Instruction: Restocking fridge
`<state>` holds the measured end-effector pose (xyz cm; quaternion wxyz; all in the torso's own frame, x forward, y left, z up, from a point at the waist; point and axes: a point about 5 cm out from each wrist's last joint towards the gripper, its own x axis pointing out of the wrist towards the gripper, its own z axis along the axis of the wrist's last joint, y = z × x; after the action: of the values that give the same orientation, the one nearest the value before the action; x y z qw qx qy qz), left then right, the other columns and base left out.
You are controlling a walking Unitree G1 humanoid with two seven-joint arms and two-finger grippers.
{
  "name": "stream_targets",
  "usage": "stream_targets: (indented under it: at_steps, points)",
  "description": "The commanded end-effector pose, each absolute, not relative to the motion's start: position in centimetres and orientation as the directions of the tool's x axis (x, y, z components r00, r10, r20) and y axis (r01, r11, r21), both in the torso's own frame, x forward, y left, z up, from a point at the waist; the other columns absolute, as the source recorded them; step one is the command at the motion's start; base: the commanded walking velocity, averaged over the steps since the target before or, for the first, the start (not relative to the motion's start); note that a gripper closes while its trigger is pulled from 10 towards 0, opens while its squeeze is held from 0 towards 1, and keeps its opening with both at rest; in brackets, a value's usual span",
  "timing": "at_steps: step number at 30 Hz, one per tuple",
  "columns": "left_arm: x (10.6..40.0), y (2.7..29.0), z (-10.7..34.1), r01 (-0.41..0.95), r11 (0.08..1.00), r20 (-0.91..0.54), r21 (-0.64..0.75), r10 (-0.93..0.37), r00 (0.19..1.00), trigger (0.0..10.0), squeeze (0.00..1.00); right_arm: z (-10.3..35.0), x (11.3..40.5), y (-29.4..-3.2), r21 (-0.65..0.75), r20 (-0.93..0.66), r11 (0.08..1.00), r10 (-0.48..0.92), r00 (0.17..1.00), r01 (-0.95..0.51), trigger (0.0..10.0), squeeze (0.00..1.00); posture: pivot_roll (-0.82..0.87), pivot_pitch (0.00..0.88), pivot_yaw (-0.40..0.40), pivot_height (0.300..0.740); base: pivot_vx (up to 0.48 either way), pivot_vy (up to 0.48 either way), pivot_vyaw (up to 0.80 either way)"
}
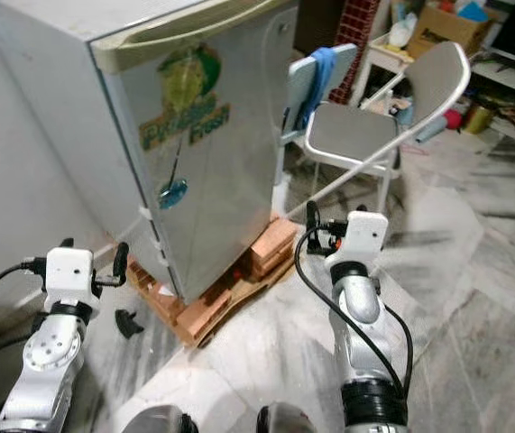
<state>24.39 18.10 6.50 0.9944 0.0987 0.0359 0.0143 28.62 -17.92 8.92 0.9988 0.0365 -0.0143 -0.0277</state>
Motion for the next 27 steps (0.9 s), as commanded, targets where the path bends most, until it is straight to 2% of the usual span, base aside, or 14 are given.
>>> stream_targets:
  at_steps: [1, 6, 11, 18, 27]
  points:
    - [24.4, 18.3, 6.9, -0.010, 0.978, -0.058, 0.208, 0.022, 0.998, 10.0, 0.00, 8.7, 28.8, -17.8, 0.081, 0.012, 0.995, -0.056, 0.998, 0.055, 10.0, 0.00, 0.11, 0.029, -0.045, 0.740, 0.000, 0.480, -0.56]
    - [24.6, 18.4, 7.0, -0.009, 0.977, -0.051, 0.215, 0.020, 0.999, 10.0, 0.00, 8.7, 28.8, -17.7, 0.083, 0.013, 0.995, -0.052, 0.999, 0.050, 10.0, 0.00, 0.10, 0.031, -0.044, 0.740, 0.000, 0.480, -0.54]
    - [24.5, 17.3, 6.9, 0.045, 0.974, -0.043, 0.223, -0.036, 0.998, 10.0, 0.00, 8.7, 28.6, -17.6, 0.065, 0.020, 0.997, -0.042, 0.999, 0.041, 10.0, 0.00, 0.09, 0.039, -0.039, 0.740, 0.000, 0.480, -0.54]
    - [24.5, 17.2, 7.0, 0.053, 0.975, -0.048, 0.216, -0.044, 0.998, 10.0, 0.00, 8.7, 28.8, -17.9, 0.059, 0.014, 0.997, -0.048, 0.999, 0.047, 10.0, 0.00, 0.10, 0.046, -0.047, 0.740, 0.000, 0.000, 0.00]
    - [24.8, 17.0, 7.2, 0.049, 0.983, -0.033, 0.176, -0.044, 0.998, 10.0, 0.00, 8.6, 28.7, -17.8, 0.052, 0.008, 0.998, -0.038, 0.999, 0.037, 10.0, 0.00, 0.09, 0.048, -0.058, 0.740, 0.000, 0.000, -0.80]
